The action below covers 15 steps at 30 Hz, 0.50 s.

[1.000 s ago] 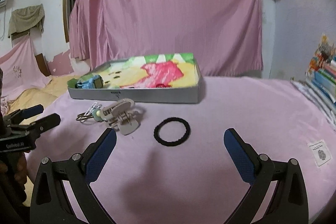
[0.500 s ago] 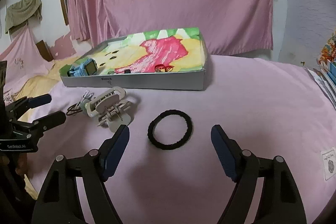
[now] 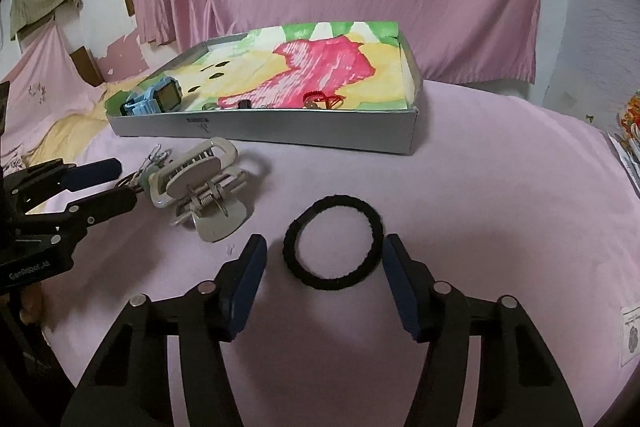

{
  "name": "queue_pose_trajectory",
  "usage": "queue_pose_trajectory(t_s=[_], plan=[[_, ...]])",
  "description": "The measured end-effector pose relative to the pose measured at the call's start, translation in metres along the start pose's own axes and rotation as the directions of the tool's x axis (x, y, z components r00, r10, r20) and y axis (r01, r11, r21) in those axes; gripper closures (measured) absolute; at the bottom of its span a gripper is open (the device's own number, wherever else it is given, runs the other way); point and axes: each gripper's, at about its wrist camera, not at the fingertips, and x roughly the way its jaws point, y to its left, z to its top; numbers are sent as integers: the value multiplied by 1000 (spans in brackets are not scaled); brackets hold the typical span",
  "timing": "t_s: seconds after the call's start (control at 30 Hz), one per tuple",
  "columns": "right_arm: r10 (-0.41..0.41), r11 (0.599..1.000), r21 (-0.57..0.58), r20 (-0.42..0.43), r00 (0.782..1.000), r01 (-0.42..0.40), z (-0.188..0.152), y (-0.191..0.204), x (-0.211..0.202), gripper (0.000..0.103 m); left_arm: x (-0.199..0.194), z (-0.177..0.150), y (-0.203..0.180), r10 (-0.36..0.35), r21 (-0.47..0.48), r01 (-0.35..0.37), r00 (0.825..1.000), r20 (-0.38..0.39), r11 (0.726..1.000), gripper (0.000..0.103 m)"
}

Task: Organize jewelry
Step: 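Grasp the brown hair tie with the left gripper while the right gripper grasps the black beaded bracelet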

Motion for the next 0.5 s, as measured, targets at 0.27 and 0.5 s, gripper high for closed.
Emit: queue_pose_trajectory(t_s=[0.27, 0.5], plan=[[6, 1000, -4, 10, 1000, -6, -2, -2, -2, 72, 7, -2, -7, -15, 28, 17, 999, -39, 999, 92], [49, 999, -3, 16, 999, -49, -4, -1, -4, 93, 3, -8, -8, -47, 13, 47, 998, -43, 999, 98]])
